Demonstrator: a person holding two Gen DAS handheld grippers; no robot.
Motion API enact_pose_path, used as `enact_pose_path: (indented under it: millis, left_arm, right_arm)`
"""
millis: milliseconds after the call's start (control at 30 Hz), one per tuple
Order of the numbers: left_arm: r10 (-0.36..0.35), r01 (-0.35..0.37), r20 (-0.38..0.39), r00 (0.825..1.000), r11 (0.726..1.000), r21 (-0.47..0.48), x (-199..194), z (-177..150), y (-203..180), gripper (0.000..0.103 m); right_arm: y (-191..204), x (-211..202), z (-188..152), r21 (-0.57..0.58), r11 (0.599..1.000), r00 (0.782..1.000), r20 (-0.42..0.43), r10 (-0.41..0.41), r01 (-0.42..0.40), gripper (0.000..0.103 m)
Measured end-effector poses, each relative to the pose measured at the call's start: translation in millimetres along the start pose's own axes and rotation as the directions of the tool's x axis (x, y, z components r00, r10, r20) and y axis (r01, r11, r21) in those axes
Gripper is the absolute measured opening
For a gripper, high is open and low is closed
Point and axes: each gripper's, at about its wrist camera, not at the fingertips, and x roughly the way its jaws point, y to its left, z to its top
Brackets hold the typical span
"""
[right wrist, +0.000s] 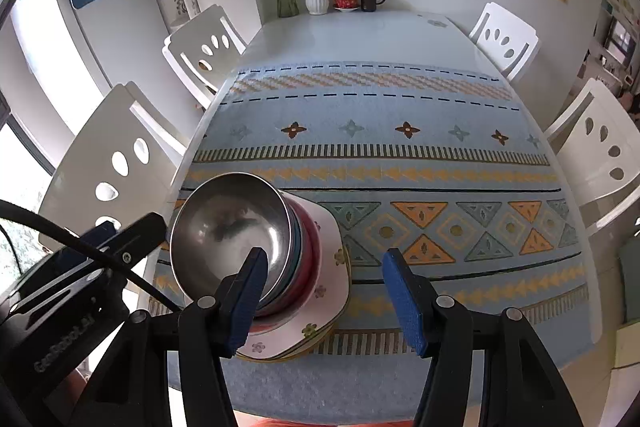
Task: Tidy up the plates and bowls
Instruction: 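Lower the bowl stack onto the hexagonal plates with both grippers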
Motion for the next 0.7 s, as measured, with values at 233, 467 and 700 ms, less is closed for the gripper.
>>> enact_pose_path:
  millis: [233,467,700]
  left_arm:
    - [0.042,-0.04,-0.062,0.997,0.999,0.03,11,1,2,0.062]
    - [0.097,-0.094,-0.065,0.993,0.994,0.05,15,2,1,0.062]
    - [0.104,-0.1,-0.062,0.993,0.993,0.064,17,4,-2,0.062]
  right_arm:
    - [4,7,0,-0.012,1.0,1.0,-0.024,0.004,-0.004,0.058]
    - [9,11,2,-0.025,1.0,1.0,-0.03,0.0,-0.001,0.058]
    - [12,14,4,-0.033,0.999,0.999,-0.033,-0.003,0.002,0.058]
